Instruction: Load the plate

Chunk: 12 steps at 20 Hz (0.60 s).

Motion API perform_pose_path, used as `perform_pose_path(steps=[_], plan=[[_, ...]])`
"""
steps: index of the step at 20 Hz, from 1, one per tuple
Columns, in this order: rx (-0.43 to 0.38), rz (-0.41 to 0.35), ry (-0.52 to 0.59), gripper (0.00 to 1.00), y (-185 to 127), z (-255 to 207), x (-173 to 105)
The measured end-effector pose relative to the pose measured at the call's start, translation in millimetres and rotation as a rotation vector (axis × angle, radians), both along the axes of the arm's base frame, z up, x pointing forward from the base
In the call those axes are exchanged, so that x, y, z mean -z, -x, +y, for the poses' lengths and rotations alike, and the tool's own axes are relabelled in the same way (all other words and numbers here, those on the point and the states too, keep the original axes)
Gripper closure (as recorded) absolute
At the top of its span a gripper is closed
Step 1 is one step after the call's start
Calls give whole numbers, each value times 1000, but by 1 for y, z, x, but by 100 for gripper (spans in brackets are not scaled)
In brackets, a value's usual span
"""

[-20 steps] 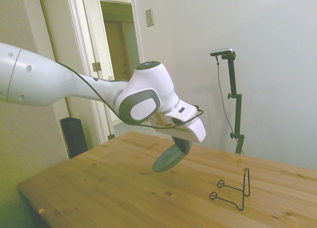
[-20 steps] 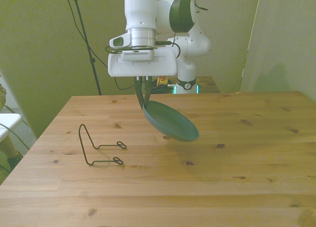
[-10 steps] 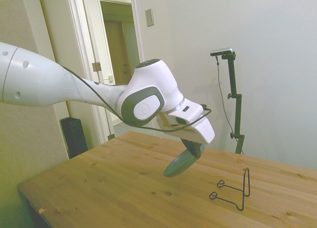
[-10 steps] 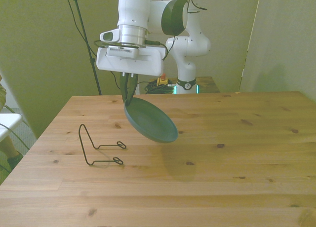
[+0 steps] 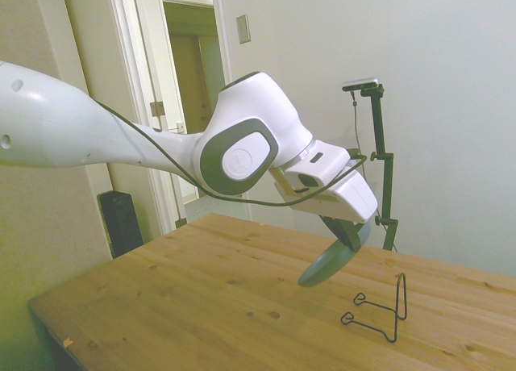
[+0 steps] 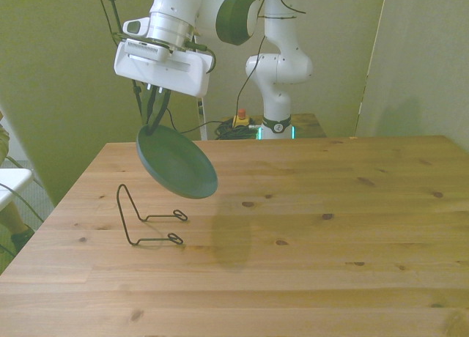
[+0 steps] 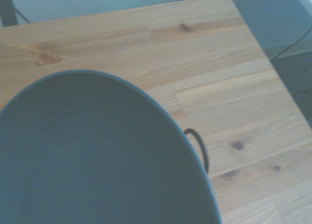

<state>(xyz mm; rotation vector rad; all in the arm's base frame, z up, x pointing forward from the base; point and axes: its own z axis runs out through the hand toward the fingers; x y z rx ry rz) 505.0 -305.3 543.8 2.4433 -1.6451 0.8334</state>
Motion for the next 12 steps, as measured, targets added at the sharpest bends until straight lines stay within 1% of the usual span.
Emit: perform_pose_path(steps=[6,12], plan=[[62,2,110,100,1,-16,-7],[103,10,219,100,-6,-18,6]])
